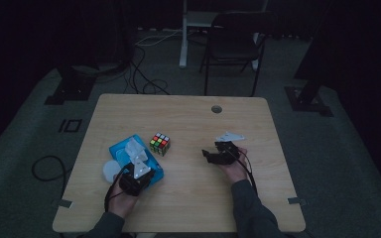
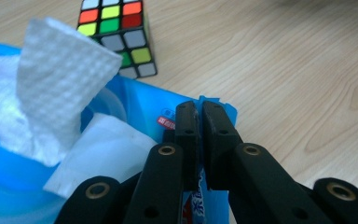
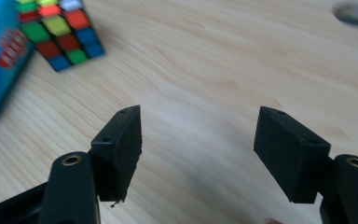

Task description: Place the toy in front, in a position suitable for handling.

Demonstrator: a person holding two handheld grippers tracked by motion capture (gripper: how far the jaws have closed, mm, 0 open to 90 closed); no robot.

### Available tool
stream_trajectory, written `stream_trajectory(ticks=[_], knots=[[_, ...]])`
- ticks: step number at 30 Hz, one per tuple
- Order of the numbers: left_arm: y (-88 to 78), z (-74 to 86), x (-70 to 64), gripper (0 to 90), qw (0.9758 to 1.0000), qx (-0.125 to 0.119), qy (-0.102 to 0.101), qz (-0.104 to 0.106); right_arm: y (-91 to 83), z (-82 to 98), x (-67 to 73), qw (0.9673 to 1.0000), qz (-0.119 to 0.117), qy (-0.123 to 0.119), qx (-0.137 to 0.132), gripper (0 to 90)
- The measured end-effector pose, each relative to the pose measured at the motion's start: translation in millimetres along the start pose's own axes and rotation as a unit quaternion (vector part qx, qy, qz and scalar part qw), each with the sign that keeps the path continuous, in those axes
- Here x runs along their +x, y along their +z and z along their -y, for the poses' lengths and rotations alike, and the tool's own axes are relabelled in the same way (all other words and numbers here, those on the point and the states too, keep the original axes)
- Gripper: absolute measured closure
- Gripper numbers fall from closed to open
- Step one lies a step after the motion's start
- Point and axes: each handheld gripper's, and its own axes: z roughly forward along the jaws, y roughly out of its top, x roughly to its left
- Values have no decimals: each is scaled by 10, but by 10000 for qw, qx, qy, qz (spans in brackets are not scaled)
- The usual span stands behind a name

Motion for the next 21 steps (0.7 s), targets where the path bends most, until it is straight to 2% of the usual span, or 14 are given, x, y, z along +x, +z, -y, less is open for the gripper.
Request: stream_trajectory(ticks=[3,6,9,14,21], knots=[[-65,60,37,863,10000,17,-46,-68,93,-126,150,9997,-173,-180,-75,287],[-147,148,91,855,9998,11,-132,-133,180,-212,274,9987,-336,-395,-37,250],[-199,208,128,843,9996,-15,-211,-182,268,-288,382,9975,-467,-517,-62,236],[-252,286,175,836,9993,-60,-306,-214,390,-377,506,9963,-624,-580,-74,228],[-308,348,207,824,9989,-52,-311,-345,559,-456,639,9941,-825,-699,-127,212]])
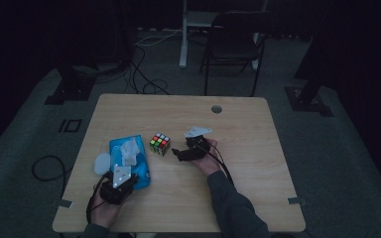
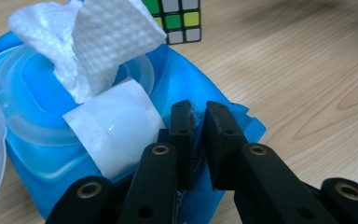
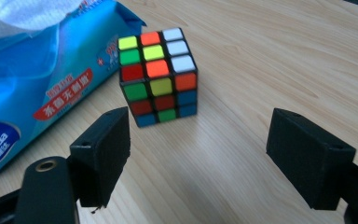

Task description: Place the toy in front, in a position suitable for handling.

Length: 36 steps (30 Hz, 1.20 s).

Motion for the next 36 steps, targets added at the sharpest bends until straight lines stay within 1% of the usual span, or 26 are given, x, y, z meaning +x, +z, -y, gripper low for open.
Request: stream_trajectory(ticks=[2,5,7,10,11,15,18,21,22,24,27,30,31,32,34,36], knots=[[-13,15,16,821,10000,-4,-26,-17,45,-25,18,10000,-48,-2,-30,210],[-34,41,52,817,10000,-16,-76,-50,120,-68,61,9999,-123,-74,-63,206],[-46,49,67,812,9999,-1,-91,-93,191,-107,103,9998,-156,-142,-40,200],[-66,61,88,808,9999,24,-69,-147,287,-171,146,9996,-110,-266,51,170],[-73,67,97,807,9998,20,-81,-158,310,-186,158,9995,-138,-276,56,167],[-91,87,139,800,9997,15,-134,-194,423,-255,192,9987,-171,-457,175,165],[-101,97,167,794,9996,11,-183,-218,498,-306,201,9974,-166,-611,357,172],[-104,102,190,790,9995,0,-226,-213,541,-337,210,9960,-181,-723,483,189],[-105,102,192,789,9995,2,-228,-207,565,-349,214,9950,-168,-810,565,192],[-103,101,193,788,9995,-6,-233,-206,593,-364,223,9939,-118,-904,618,208],[-101,102,199,788,9995,-15,-236,-188,632,-373,220,9930,-135,-942,703,218],[-99,101,203,788,9996,-25,-241,-174,680,-380,220,9908,-132,-1040,860,243],[-97,99,208,789,9996,-22,-240,-163,686,-381,220,9906,-136,-1042,873,253],[-95,98,213,789,9996,-24,-238,-155,701,-386,216,9896,-104,-1063,960,257],[-82,89,226,789,9995,-28,-236,-190,720,-390,208,9885,-127,-1074,1059,271],[-68,76,249,789,9995,-9,-223,-223,730,-387,214,9880,-159,-1097,1079,302]])
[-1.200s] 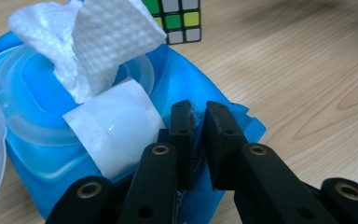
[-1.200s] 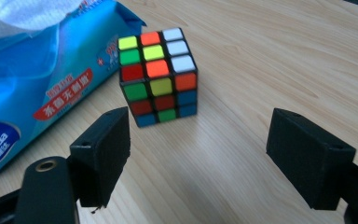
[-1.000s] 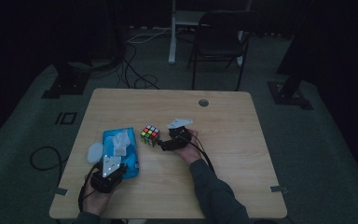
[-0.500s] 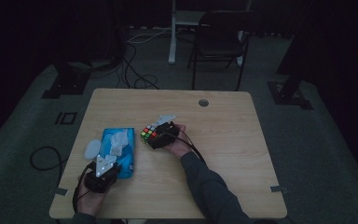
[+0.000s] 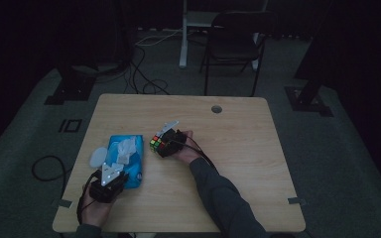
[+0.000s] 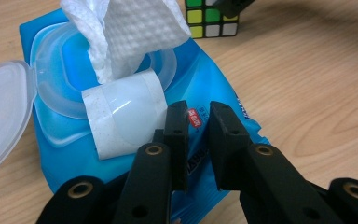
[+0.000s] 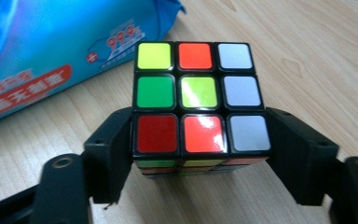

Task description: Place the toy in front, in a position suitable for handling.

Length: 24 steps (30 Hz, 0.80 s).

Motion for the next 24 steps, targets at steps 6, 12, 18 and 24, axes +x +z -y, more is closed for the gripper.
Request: stream_trajectory(ticks=[6,12,18,24], knots=[[24,-9,44,791,10000,-24,5,69,17,1,6,10000,-35,17,50,320],[48,-35,59,798,10000,-11,3,91,9,6,-9,9999,-86,53,22,334],[32,-70,23,792,9996,-169,-33,238,-14,18,-5,10000,29,44,-45,341],[82,-140,-66,711,9984,-262,164,483,-81,59,-1,9999,136,-16,-55,342]])
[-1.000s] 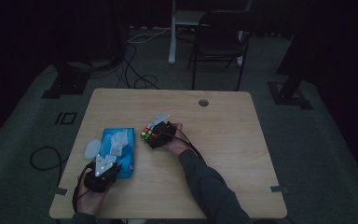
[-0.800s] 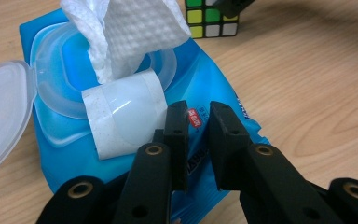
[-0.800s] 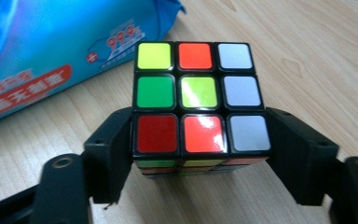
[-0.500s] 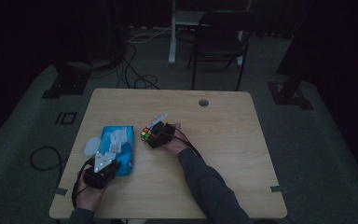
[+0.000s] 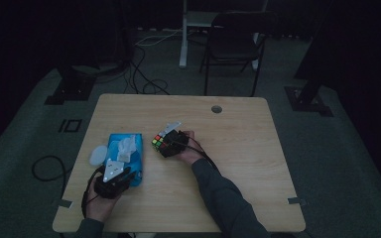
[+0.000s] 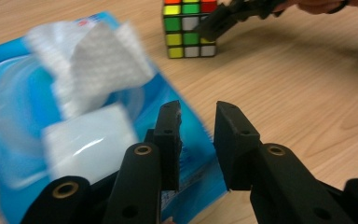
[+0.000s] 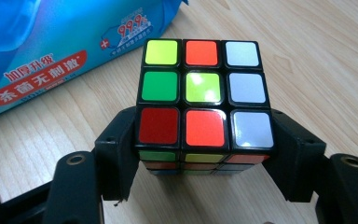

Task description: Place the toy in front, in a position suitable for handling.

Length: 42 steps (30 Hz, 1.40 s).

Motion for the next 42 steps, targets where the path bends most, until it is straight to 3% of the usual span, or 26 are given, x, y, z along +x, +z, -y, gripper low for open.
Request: stream_trajectory(ticks=[5,8,11,14,20,25,28,32,37,42], knots=[[205,-63,-141,697,9988,321,338,-152,-80,83,-42,9999,8,90,-76,342],[255,-76,-169,761,9980,454,393,-202,-142,137,-63,9999,34,125,-106,342],[240,-58,-155,845,9979,501,362,-193,-211,191,-75,9998,56,114,-150,342],[198,-29,-130,857,9977,542,325,-238,-278,235,-80,9999,69,29,-149,343],[86,82,-20,843,9979,537,78,-341,-431,313,-67,9998,158,-67,-116,343],[32,174,87,773,9957,699,-104,-597,-531,385,-57,9995,286,-141,-30,343],[-11,182,116,689,9968,608,-199,-489,-590,433,-53,9994,336,-108,-33,343],[-69,122,108,603,9986,367,-179,-331,-664,487,-52,9991,409,-98,-53,343],[-88,20,94,545,9997,146,-188,-113,-739,551,-23,9984,536,-163,-27,343],[-85,-65,113,522,9995,-26,-295,102,-812,631,32,9985,540,-80,-58,343]])
